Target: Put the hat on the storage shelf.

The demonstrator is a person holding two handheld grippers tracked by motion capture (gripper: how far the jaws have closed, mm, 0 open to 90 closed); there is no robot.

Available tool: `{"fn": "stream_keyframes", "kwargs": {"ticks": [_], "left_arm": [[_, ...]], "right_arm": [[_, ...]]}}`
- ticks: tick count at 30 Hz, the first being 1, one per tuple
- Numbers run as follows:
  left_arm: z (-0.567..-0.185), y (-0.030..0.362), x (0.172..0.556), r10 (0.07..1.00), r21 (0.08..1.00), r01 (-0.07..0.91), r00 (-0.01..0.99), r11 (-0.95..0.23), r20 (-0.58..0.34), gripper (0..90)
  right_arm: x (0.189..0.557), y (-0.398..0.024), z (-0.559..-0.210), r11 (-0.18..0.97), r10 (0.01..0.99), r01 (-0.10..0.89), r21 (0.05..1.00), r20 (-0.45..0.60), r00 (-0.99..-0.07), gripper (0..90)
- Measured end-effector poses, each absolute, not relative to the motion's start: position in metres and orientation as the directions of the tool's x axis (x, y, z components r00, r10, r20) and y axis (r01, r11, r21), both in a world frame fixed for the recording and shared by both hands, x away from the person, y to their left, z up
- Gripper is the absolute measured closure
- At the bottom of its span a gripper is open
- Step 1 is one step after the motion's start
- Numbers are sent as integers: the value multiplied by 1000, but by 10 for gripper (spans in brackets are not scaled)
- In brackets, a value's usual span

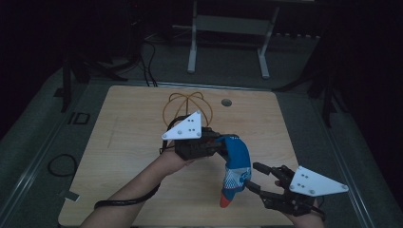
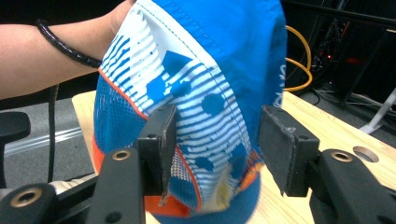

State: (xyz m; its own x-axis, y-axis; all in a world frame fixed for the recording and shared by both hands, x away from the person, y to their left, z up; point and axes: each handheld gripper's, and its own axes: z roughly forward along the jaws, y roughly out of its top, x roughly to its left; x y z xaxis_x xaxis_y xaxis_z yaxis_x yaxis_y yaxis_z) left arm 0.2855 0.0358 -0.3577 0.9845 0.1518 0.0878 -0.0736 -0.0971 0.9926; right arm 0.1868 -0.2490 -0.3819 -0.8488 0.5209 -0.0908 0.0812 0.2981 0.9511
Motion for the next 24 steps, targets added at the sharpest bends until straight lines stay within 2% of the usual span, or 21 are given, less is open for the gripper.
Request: {"fn": "stream_keyframes", "kwargs": {"ticks": [5, 7, 8, 12, 13, 24], "left_arm": [[-360, 35, 285, 119, 993, -73, 989, -98, 84, 877], [-361, 34, 285, 118, 990, -83, 988, -113, 96, 877], [-361, 34, 285, 113, 991, -77, 990, -114, 90, 877], [-361, 37, 287, 120, 992, -64, 990, -111, 78, 877], [-362, 37, 287, 125, 991, -69, 989, -116, 83, 876], [-365, 37, 287, 158, 974, -71, 982, -215, 106, 874]], "right_arm": [[200, -240, -385, 318, 526, 87, 944, -100, -845, 461], [202, -241, -384, 309, 524, 81, 948, -99, -846, 570], [203, -241, -384, 302, 521, 73, 951, -101, -847, 589], [201, -242, -383, 300, 537, 44, 953, -131, -833, 840], [201, -242, -382, 302, 542, 39, 952, -138, -829, 860], [204, -257, -371, 222, 617, 28, 975, -118, -778, 888]]}}
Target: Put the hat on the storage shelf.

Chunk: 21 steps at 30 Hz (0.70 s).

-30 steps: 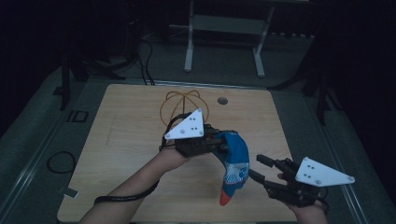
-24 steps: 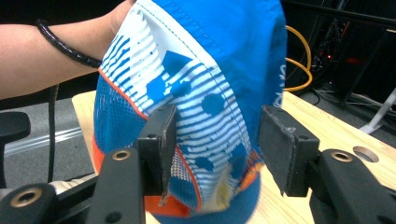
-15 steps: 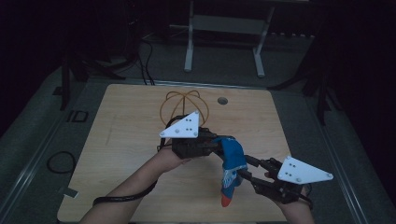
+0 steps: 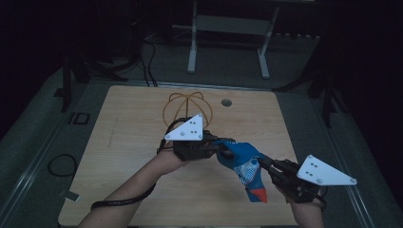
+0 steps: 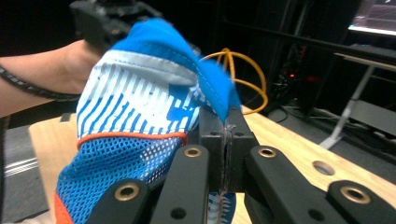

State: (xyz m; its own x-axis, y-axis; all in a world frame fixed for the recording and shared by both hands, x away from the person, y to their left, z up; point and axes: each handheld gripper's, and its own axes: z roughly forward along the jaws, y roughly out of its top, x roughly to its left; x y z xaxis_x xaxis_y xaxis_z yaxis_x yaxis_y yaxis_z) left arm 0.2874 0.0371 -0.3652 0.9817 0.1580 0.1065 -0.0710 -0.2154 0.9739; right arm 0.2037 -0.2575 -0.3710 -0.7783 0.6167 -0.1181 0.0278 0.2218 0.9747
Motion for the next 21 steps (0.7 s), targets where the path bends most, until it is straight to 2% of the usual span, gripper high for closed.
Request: {"fn": "stream_keyframes", "kwargs": {"ticks": [5, 6, 10, 13, 17, 19, 21], "left_arm": [[-366, 36, 285, 146, 970, -59, 985, -237, 96, 864], [-366, 36, 285, 147, 970, -56, 985, -236, 92, 820], [-362, 44, 282, 178, 973, -54, 979, -226, 95, 550], [-361, 53, 279, 235, 972, -55, 966, -229, 110, 460], [-365, 67, 278, 297, 967, -32, 949, -254, 110, 456], [-369, 76, 276, 328, 967, -16, 939, -254, 101, 405], [-373, 86, 273, 359, 967, -18, 927, -254, 111, 395]], "right_arm": [[207, -261, -366, 218, 629, 35, 975, -113, -769, 890], [208, -262, -366, 213, 631, 38, 976, -108, -769, 890], [212, -265, -364, 202, 642, 47, 978, -96, -761, 891], [214, -268, -362, 199, 652, 49, 979, -94, -752, 891], [216, -272, -357, 186, 664, 45, 982, -91, -742, 891], [216, -274, -354, 185, 679, 42, 982, -97, -728, 891], [219, -275, -351, 179, 690, 40, 983, -96, -717, 891]]}}
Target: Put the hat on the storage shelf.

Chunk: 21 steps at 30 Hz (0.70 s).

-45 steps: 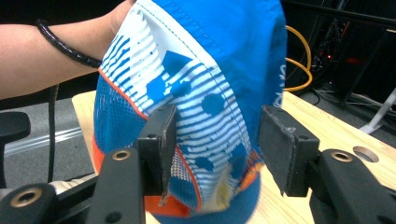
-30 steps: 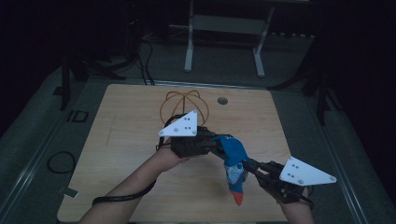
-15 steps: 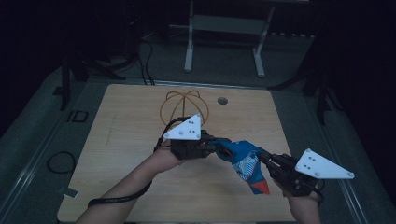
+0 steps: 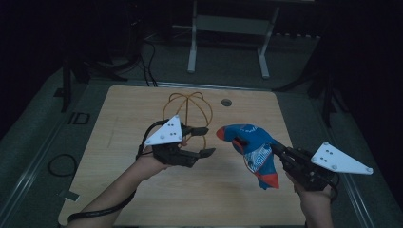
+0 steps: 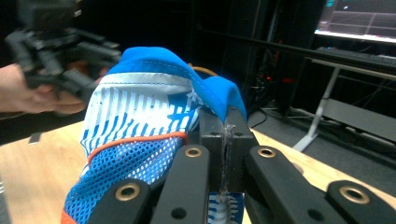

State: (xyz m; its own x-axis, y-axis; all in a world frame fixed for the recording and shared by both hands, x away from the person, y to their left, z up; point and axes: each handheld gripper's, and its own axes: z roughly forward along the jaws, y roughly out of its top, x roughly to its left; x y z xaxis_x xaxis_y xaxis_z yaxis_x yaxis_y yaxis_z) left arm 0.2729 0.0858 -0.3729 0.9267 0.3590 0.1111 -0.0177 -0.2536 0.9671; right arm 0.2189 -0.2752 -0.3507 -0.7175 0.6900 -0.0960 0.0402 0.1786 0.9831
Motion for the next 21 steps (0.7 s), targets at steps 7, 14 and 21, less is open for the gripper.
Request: {"fn": "stream_keyframes", "kwargs": {"ticks": [7, 14, 21], "left_arm": [[-393, 121, 267, 506, 977, 26, 858, -214, 88, 246], [-419, 158, 264, 661, 979, 57, 745, -198, 90, 26], [-451, 178, 259, 727, 977, 93, 682, -194, 80, 22]], "right_arm": [[234, -276, -335, 158, 726, 18, 987, -104, -680, 891], [262, -268, -319, 143, 748, 17, 990, -96, -657, 891], [289, -252, -310, 147, 752, 30, 989, -92, -653, 891]]}}
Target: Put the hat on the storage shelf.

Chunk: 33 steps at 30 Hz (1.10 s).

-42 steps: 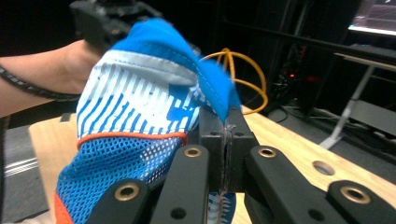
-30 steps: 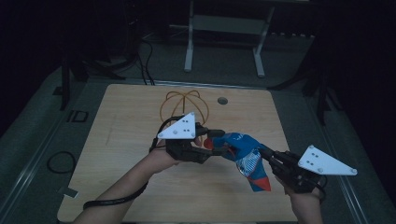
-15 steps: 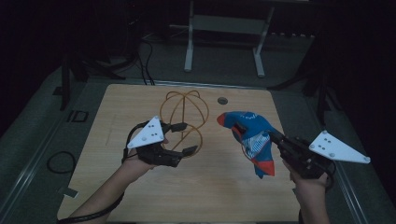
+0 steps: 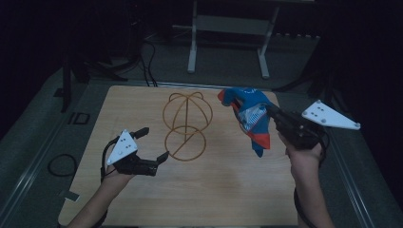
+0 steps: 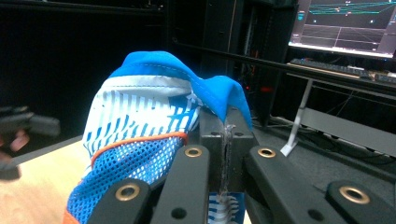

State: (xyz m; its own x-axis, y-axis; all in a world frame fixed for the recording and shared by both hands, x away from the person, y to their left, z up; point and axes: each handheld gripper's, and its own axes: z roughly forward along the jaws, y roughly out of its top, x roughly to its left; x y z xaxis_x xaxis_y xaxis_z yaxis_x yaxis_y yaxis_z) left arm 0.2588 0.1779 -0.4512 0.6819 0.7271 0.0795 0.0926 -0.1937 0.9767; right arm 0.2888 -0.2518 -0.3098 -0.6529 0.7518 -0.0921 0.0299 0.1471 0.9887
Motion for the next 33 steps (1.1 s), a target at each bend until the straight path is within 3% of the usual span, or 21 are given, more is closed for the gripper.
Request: {"fn": "stream_keyframes", "kwargs": {"ticks": [16, 27, 33], "left_arm": [[-535, 197, 227, 812, 979, 132, 581, -156, 51, 23], [-543, 208, 230, 818, 979, 165, 576, -123, 6, 23], [-544, 208, 229, 815, 979, 159, 580, -125, 10, 23]], "right_arm": [[349, -165, -290, 205, 699, 32, 978, -124, -704, 891], [371, -83, -294, 280, 580, 45, 959, -131, -804, 891], [376, -64, -297, 271, 517, 72, 960, -82, -852, 890]]}}
